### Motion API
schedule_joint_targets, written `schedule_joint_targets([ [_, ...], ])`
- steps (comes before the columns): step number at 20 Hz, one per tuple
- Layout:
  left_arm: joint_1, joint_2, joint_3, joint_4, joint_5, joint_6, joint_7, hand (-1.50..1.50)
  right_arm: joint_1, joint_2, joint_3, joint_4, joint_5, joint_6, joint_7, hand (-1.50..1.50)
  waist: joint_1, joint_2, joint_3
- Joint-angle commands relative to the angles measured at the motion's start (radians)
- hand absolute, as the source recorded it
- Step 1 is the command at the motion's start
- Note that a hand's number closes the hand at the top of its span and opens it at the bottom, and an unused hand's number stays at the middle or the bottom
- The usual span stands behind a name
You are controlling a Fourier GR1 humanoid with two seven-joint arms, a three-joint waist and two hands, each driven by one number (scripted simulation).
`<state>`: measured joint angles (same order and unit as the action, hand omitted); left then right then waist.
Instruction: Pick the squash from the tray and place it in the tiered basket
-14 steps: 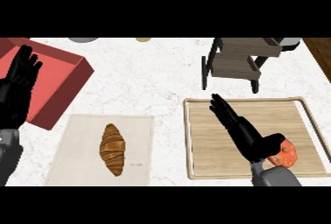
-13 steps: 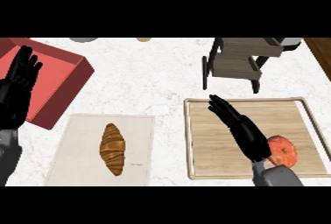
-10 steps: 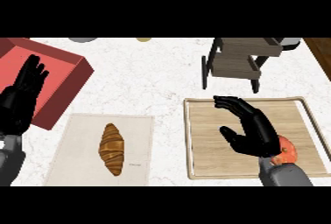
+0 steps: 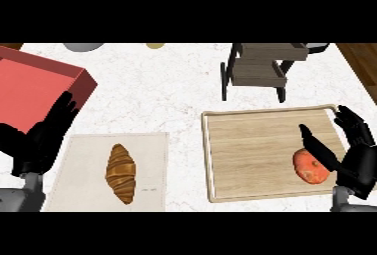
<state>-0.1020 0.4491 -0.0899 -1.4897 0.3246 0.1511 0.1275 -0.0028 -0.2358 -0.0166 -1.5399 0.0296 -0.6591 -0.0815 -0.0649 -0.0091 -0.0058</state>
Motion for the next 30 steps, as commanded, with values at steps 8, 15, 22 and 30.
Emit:
schedule_joint_targets([
  [8, 0.033, -0.010, -0.024, -0.039, -0.013, -0.012, 0.003, 0.00, 0.273, -0.256, 0.057, -0.175, 0.511, -0.066, 0.454, -1.50, 0.034, 0.009, -0.011],
  [15, 0.019, 0.002, -0.021, -0.057, 0.012, -0.038, 0.039, 0.00, 0.364, -0.382, 0.206, -0.320, 0.531, 0.334, 0.787, -1.50, 0.064, 0.013, -0.009],
  [22, -0.001, -0.029, -0.047, -0.033, -0.010, -0.047, 0.020, 0.00, 0.125, -0.394, 0.267, -0.589, 0.594, 0.620, 1.350, -1.50, 0.086, 0.013, -0.001],
  [30, 0.050, -0.041, -0.029, -0.073, -0.010, -0.048, 0.016, 0.00, 0.001, -0.229, 0.318, -0.465, 0.708, 0.700, 1.503, -1.50, 0.086, 0.010, 0.004],
])
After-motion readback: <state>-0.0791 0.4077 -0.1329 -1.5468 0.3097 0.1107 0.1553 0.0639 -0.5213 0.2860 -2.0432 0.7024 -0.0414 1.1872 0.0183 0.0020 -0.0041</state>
